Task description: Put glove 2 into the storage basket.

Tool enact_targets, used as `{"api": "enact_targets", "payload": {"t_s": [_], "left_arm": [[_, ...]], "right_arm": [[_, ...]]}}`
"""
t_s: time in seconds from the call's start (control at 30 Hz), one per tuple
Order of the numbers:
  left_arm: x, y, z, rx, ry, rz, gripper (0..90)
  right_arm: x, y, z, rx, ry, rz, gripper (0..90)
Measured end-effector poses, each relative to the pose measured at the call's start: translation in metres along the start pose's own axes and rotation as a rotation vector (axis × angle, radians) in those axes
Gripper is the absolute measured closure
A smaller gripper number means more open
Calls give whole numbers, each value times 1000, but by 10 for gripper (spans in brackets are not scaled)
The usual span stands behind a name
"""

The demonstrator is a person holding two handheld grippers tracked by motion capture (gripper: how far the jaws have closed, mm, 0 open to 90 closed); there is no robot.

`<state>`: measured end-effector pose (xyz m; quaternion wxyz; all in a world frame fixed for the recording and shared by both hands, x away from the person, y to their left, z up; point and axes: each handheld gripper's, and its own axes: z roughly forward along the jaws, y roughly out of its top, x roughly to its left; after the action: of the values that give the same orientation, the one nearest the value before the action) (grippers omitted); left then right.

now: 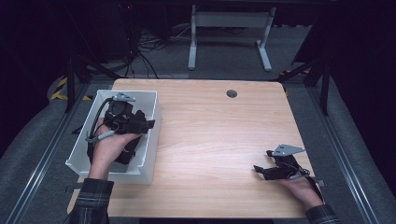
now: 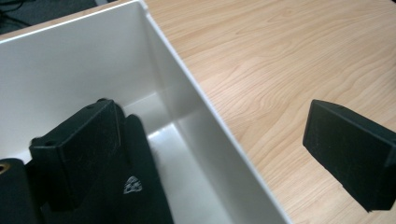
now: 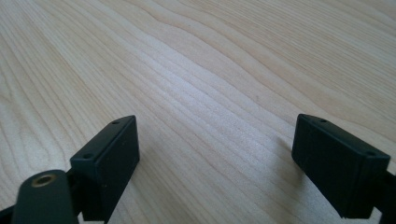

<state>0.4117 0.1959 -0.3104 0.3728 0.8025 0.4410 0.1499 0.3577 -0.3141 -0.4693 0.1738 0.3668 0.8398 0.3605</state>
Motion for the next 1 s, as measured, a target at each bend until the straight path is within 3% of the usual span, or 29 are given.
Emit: {"api": "enact_targets", "payload": {"t_s": [0.4,0.6,1.0], "left_arm": [[-32,12,19,-15,-58,44,57],[-55,17,31,-17,-86,78,57],[-90,18,54,-2,-137,114,58]], "right_arm": [[0,0,0,0,0,0,154],[0,0,0,-1,2,-1,154],[0,0,0,0,4,-3,154]]}}
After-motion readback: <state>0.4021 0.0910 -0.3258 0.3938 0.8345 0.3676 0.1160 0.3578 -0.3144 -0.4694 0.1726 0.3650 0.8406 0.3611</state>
